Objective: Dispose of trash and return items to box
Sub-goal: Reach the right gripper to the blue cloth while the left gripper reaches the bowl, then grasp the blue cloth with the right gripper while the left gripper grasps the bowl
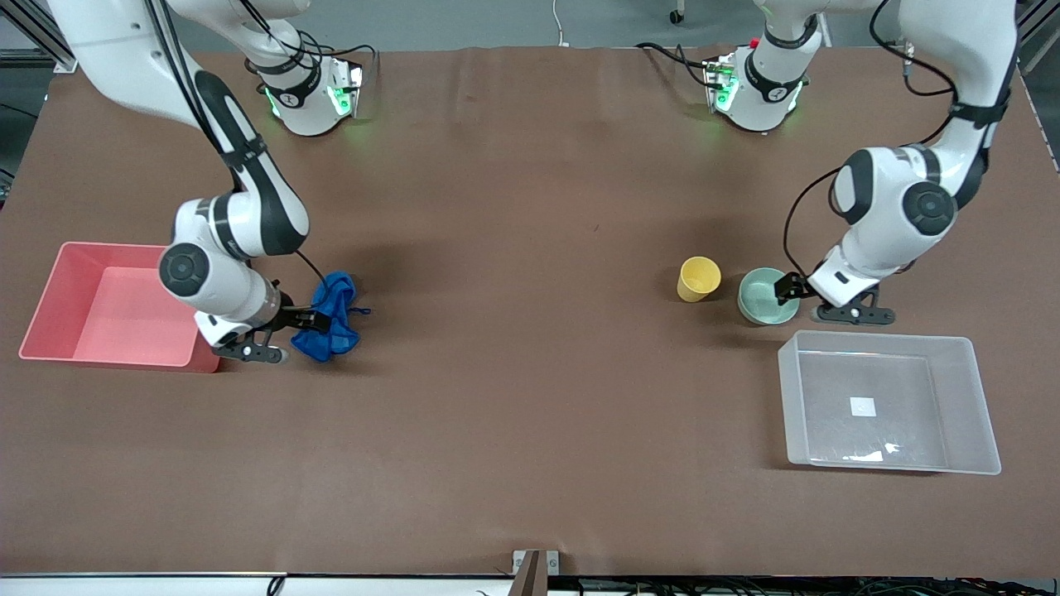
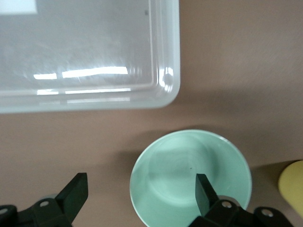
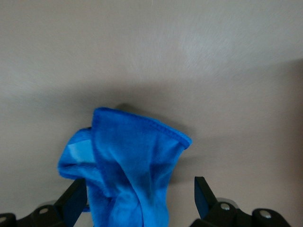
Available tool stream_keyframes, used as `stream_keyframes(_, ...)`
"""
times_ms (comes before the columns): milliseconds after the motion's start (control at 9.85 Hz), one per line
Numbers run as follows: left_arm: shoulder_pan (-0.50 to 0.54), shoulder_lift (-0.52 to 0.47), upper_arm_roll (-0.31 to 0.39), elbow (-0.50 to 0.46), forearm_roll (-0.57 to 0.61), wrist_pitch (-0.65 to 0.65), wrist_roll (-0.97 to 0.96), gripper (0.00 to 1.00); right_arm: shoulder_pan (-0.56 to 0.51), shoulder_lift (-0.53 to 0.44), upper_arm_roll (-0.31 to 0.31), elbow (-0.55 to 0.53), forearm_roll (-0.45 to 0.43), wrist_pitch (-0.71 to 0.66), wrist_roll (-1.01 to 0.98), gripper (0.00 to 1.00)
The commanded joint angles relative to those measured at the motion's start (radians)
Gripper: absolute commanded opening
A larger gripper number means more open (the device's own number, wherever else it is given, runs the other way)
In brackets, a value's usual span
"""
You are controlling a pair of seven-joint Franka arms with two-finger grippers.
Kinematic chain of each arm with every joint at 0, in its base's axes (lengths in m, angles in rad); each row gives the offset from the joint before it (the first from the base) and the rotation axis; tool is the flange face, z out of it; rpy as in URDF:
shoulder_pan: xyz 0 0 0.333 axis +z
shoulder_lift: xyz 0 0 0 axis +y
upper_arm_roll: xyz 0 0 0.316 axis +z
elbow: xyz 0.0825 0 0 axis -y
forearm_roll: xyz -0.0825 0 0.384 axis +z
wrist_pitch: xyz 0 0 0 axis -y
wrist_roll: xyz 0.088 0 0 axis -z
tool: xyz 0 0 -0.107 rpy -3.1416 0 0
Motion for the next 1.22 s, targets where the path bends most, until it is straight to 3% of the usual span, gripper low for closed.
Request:
stream_keyframes(0, 0.012, 0.019, 0.002, -0.036, 0.014, 0.027, 0.028, 0.99, 0.014, 0.011, 0.001, -0.021, -0.023, 0.011, 0.023, 0.99)
stream_keyframes(102, 0.012, 0.044, 0.002, -0.035, 0.014, 0.052, 0.027, 0.93, 0.016, 0.015, 0.001, -0.023, -0.041, 0.010, 0.023, 0.93)
stream_keyframes(203, 0.014, 0.063, 0.000, -0.036, 0.012, 0.084, 0.021, 0.72, 0.016, 0.015, 0.001, -0.024, -0.043, 0.008, 0.023, 0.74)
stream_keyframes(406, 0.015, 0.071, 0.000, -0.036, 0.010, 0.087, 0.016, 0.42, 0.019, 0.015, 0.002, -0.035, -0.043, 0.007, 0.025, 0.08)
stream_keyframes(508, 0.015, 0.081, 0.000, -0.036, 0.010, 0.089, 0.016, 0.38, 0.019, 0.015, 0.002, -0.038, -0.043, 0.005, 0.043, 0.00)
stream_keyframes(609, 0.015, 0.085, 0.000, -0.036, 0.012, 0.090, 0.016, 0.37, 0.017, 0.015, 0.002, -0.038, -0.043, 0.005, 0.048, 0.00)
stream_keyframes(812, 0.015, 0.091, 0.000, -0.036, 0.012, 0.095, 0.024, 0.11, 0.011, 0.007, 0.004, -0.017, -0.038, -0.007, 0.059, 0.00)
stream_keyframes(914, 0.015, 0.088, 0.000, -0.036, 0.012, 0.095, 0.025, 0.03, 0.011, -0.013, 0.005, 0.015, -0.038, -0.050, 0.074, 0.00)
stream_keyframes(1117, 0.015, 0.005, 0.000, -0.051, 0.012, 0.055, 0.031, 0.01, 0.003, -0.053, 0.005, 0.232, -0.038, -0.436, 0.080, 0.01)
